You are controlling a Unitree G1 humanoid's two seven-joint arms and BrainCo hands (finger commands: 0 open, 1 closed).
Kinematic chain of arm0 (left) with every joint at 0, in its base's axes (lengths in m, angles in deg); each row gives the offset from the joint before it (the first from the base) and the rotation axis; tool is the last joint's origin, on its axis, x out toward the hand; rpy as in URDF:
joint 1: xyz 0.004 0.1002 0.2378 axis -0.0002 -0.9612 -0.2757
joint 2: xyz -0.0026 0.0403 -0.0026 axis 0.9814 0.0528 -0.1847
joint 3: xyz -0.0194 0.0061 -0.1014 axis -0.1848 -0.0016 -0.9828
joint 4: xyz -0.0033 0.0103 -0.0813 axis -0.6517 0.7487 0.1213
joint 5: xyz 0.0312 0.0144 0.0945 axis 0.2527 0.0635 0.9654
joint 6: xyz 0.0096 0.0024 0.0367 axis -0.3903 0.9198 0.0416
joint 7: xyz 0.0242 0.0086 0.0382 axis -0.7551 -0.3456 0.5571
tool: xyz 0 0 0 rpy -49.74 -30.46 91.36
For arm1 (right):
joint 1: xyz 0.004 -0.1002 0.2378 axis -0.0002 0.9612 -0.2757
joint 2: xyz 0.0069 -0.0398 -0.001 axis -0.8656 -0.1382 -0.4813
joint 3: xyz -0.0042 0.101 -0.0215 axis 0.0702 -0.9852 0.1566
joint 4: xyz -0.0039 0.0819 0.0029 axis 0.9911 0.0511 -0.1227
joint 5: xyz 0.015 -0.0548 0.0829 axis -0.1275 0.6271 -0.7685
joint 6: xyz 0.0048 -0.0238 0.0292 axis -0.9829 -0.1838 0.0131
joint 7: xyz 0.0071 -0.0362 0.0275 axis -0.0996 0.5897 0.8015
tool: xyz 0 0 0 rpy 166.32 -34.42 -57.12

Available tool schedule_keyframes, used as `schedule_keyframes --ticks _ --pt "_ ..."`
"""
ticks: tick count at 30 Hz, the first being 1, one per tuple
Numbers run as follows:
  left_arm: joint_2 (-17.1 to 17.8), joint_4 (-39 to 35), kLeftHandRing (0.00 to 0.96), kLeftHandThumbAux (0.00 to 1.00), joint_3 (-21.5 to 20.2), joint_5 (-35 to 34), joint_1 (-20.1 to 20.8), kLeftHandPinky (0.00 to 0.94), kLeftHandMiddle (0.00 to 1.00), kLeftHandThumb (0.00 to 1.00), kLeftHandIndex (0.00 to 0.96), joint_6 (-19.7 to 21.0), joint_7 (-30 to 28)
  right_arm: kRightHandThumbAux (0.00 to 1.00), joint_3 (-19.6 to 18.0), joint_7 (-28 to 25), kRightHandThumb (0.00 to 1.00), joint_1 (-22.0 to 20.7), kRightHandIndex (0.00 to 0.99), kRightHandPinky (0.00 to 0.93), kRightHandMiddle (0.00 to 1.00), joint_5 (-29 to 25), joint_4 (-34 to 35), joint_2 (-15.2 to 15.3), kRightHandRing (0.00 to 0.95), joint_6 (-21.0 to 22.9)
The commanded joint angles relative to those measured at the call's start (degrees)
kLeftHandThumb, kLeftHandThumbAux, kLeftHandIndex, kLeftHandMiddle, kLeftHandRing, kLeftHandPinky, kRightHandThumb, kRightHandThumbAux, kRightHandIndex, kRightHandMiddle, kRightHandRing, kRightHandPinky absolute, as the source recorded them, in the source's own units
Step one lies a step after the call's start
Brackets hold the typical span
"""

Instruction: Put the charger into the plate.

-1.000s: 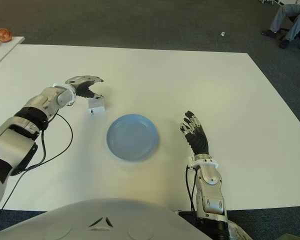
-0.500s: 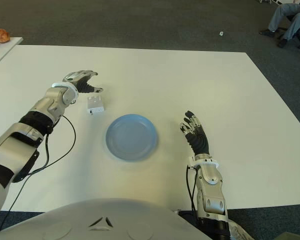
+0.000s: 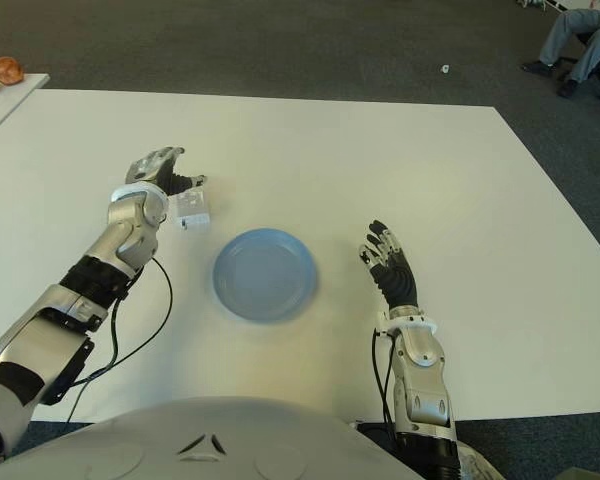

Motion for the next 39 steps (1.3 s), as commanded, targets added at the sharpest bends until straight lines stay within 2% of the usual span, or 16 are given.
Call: schedule_keyframes --ticks 1,11,17,20,25,30,32,36,39 --pt "-2.3 -2.9 0.029 0.339 -0.5 2.1 -1.9 0.105 0.008 0.124 0.0 7.0 1.1 0.61 -0.3 -0.1 0.0 -0.9 0.008 0.043 0.101 -0.4 -1.6 0.0 0.077 0.2" --pt "-8.6 -2.6 0.0 0.318 -1.5 2.0 -2.8 0.043 0.0 0.083 0.0 19.5 3.4 0.608 -0.7 0.1 0.0 -1.8 0.013 0.046 0.098 -0.8 -2.8 -0.2 0.076 0.0" --pt "-9.6 -3.5 0.0 0.294 -2.1 1.0 -3.5 0.046 0.0 0.067 0.0 21.0 3.8 0.605 -0.8 0.2 0.0 -2.0 0.016 0.053 0.097 -0.9 -2.9 -0.4 0.075 -0.1" --pt "-9.3 -4.9 0.0 0.285 -2.5 0.2 -4.6 0.046 0.0 0.067 0.0 19.9 3.6 0.603 -1.0 0.3 0.0 -2.1 0.017 0.058 0.096 -1.1 -3.0 -0.6 0.075 -0.1" --pt "-8.0 -8.5 0.0 0.283 -3.9 -1.8 -7.7 0.027 0.0 0.091 0.0 15.1 4.0 0.601 -1.1 0.6 0.0 -2.3 0.019 0.057 0.096 -1.1 -3.3 -0.7 0.074 -0.2" --pt "-6.0 -9.6 0.0 0.295 -4.3 -3.1 -8.9 0.011 0.0 0.111 0.0 10.3 3.3 0.6 -1.1 0.6 0.0 -2.3 0.019 0.055 0.098 -0.9 -3.4 -0.8 0.076 -0.4" --pt "-4.0 -9.1 0.0 0.3 -4.6 -4.2 -9.1 0.006 0.0 0.118 0.0 6.5 2.3 0.599 -1.1 0.5 0.0 -2.4 0.018 0.054 0.098 -1.0 -3.5 -0.7 0.075 -0.6" --pt "0.9 -6.2 0.0 0.306 -5.6 -8.1 -8.5 0.004 0.0 0.133 0.0 -4.1 -0.4 0.598 -1.2 0.3 0.0 -2.5 0.017 0.053 0.096 -1.1 -3.9 -0.5 0.073 -0.9" --pt "5.9 -1.8 0.0 0.308 -5.9 -11.4 -7.5 0.002 0.0 0.15 0.0 -16.6 -2.9 0.601 -1.2 0.1 0.0 -2.5 0.015 0.052 0.094 -1.1 -4.0 -0.4 0.071 -1.1"
